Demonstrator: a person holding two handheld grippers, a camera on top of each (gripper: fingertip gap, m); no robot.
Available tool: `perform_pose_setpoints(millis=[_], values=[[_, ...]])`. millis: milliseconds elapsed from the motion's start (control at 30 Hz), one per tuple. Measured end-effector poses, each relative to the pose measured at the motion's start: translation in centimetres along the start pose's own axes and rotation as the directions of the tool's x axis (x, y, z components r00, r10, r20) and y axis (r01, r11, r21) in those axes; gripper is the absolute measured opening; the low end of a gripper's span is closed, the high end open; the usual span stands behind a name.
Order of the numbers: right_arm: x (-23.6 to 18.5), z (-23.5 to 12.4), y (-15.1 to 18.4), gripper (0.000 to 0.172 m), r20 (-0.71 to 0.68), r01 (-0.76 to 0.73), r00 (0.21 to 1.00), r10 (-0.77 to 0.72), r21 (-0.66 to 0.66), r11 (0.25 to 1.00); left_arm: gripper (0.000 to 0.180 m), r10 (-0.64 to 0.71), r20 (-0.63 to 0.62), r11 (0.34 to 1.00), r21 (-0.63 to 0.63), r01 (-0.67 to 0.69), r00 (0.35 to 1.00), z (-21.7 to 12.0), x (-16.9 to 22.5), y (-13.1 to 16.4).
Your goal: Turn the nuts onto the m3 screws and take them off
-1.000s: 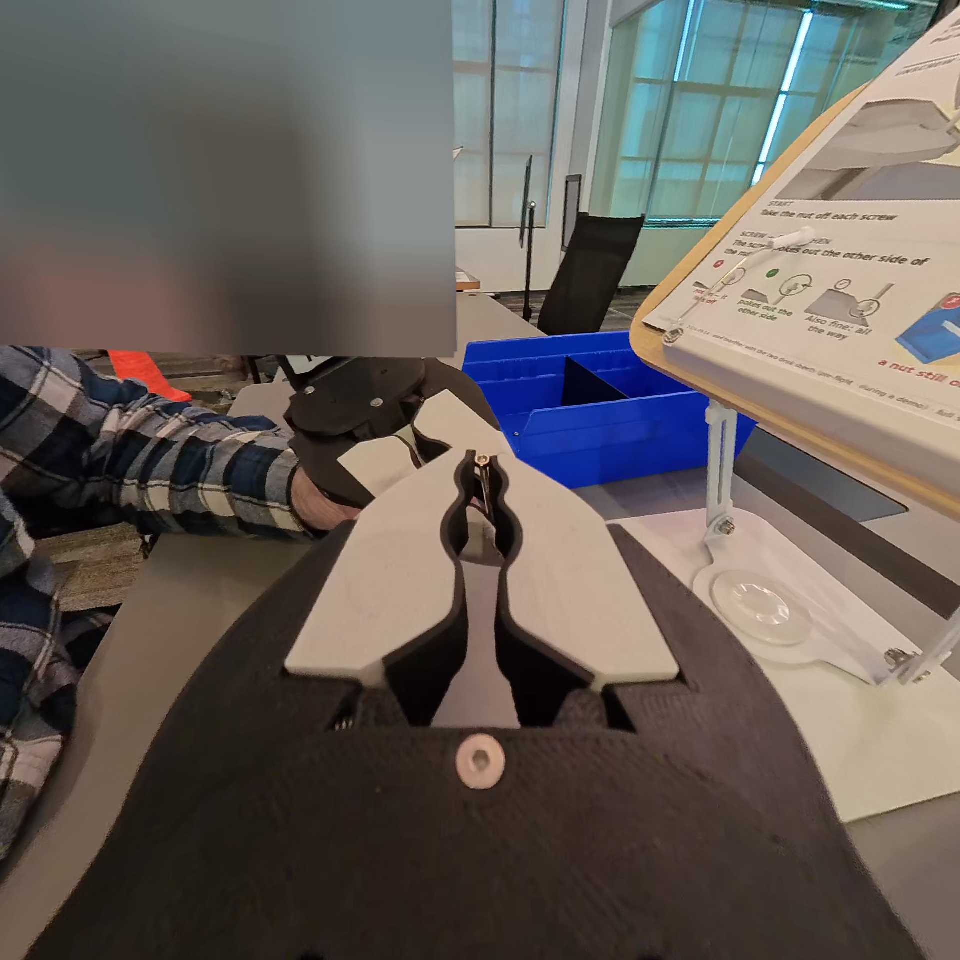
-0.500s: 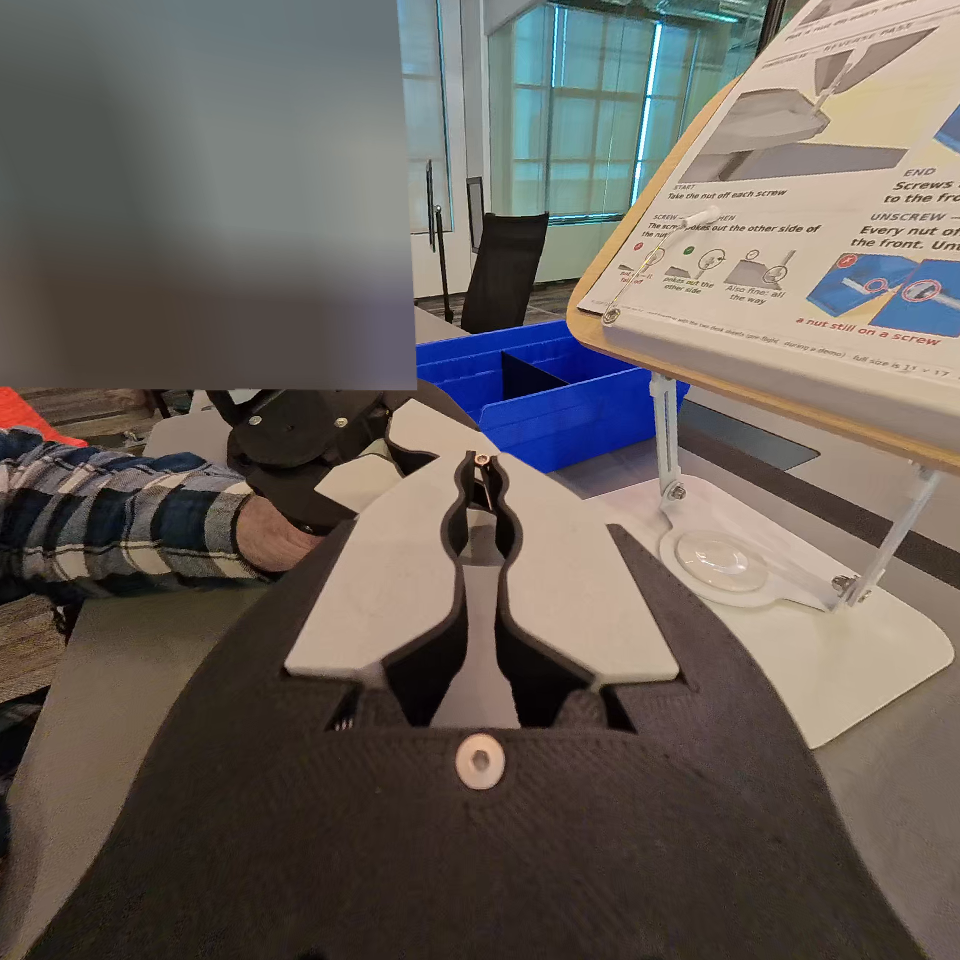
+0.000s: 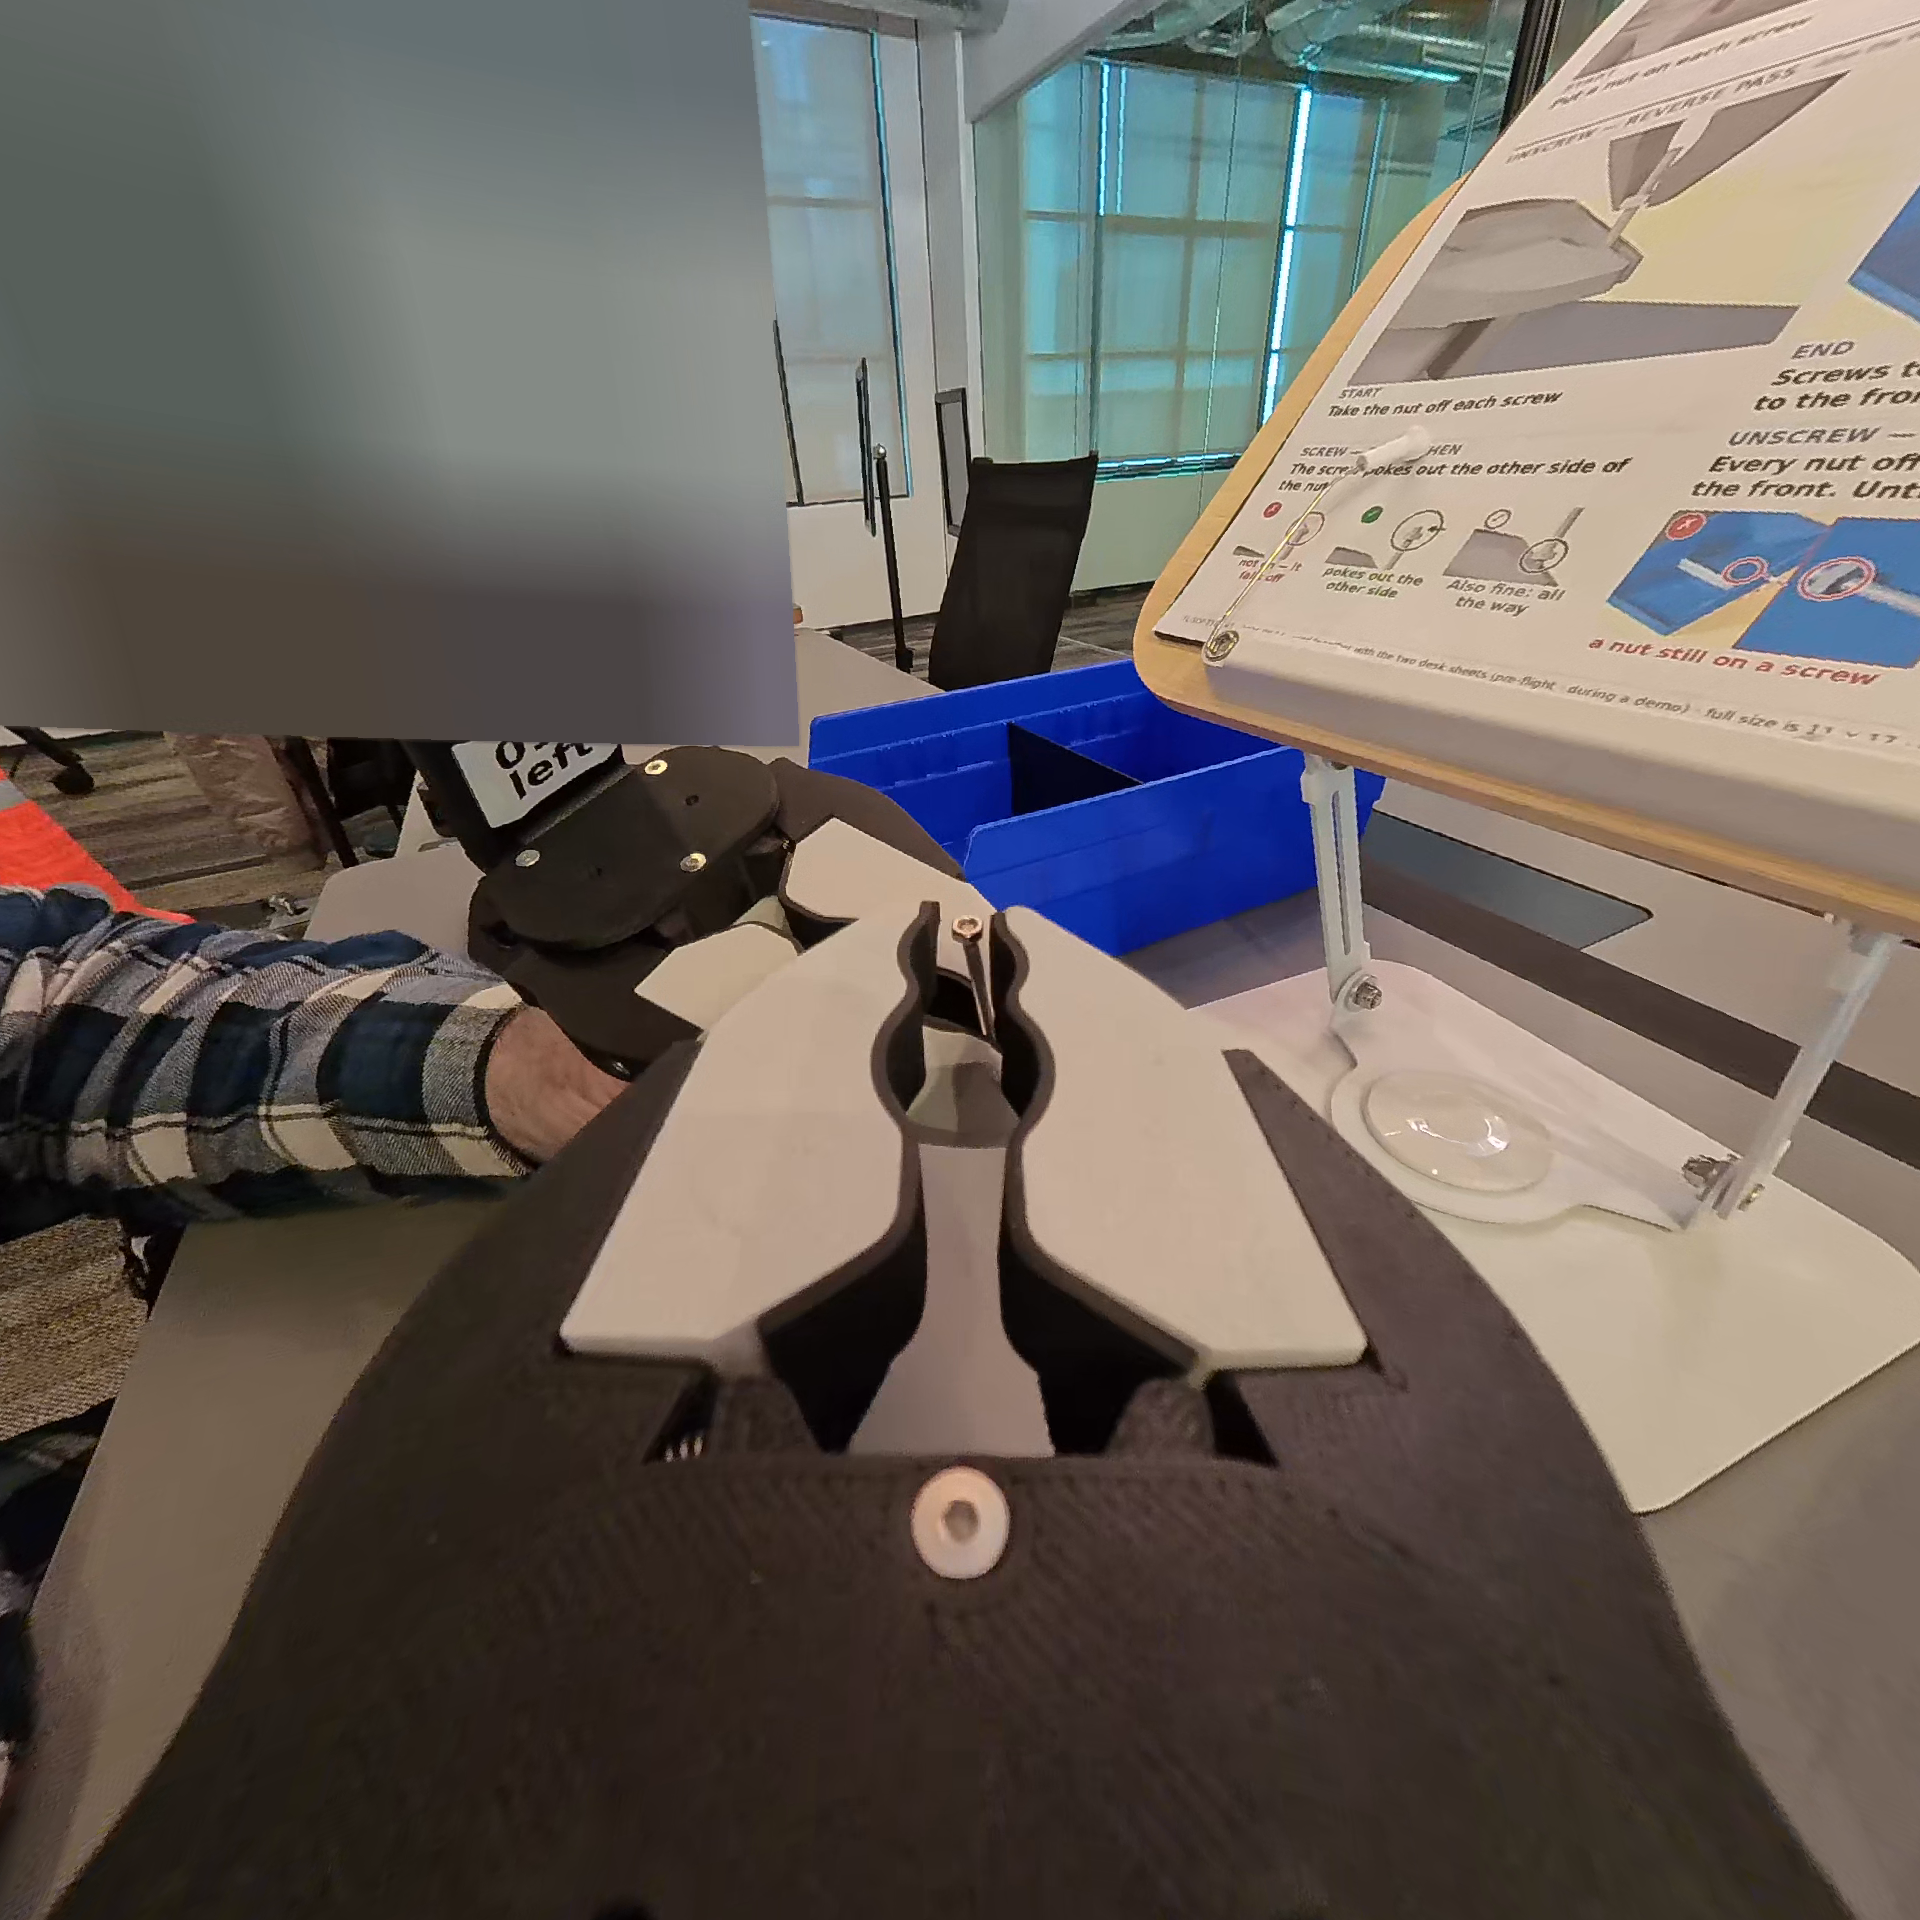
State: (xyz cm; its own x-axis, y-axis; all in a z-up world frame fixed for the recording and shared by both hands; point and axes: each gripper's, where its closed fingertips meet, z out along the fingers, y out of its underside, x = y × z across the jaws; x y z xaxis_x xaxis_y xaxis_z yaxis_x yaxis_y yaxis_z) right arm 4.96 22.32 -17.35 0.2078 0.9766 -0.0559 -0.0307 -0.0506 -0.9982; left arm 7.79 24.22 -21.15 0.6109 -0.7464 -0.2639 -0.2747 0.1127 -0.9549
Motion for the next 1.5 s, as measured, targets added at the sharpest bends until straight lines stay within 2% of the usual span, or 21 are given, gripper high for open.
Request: perform_pose_setpoints(millis=[167,267,333,433,533,1400,1500], values=[[0.1,0.0,-0.2,0.029,0.019,0.012,1.000,-0.012,0.003,1.000,0.003,-0.004,-0.030,1.000,0.009,0.004,1.000,0.0,0.4,-0.1],[-1.0,0.0,-0.5,0.045,0.163,0.017,0.987,-0.016,-0.001,1.000,0.003,-0.050,-0.101,0.998,0.038,0.054,0.994,-0.1,1.0,-0.5],[-2.0,0.1,-0.4,0.050,0.270,0.024,0.963,-0.015,-0.029,0.999,0.003,-0.103,-0.167,0.992,0.053,0.113,0.981,-0.2,1.5,-0.7],[-2.7,0.2,0.0,0.051,0.348,0.065,0.936,-0.042,-0.055,0.996,0.004,-0.153,-0.229,0.983,0.064,0.172,0.961,-0.3,1.9,-1.0],[-3.0,0.4,0.2,0.049,0.371,0.095,0.926,-0.066,-0.060,0.994,0.004,-0.168,-0.234,0.981,0.058,0.186,0.958,-0.3,1.8,-0.9],[-1.8,-1.1,0.5,0.042,0.330,0.097,0.941,-0.072,-0.061,0.993,0.003,-0.175,-0.259,0.982,0.029,0.189,0.950,-0.1,2.1,-0.4],[-1.5,-1.3,0.4,0.035,0.333,0.124,0.938,-0.095,-0.067,0.990,0.003,-0.165,-0.285,0.984,0.024,0.179,0.944,-0.2,2.5,-0.4]])
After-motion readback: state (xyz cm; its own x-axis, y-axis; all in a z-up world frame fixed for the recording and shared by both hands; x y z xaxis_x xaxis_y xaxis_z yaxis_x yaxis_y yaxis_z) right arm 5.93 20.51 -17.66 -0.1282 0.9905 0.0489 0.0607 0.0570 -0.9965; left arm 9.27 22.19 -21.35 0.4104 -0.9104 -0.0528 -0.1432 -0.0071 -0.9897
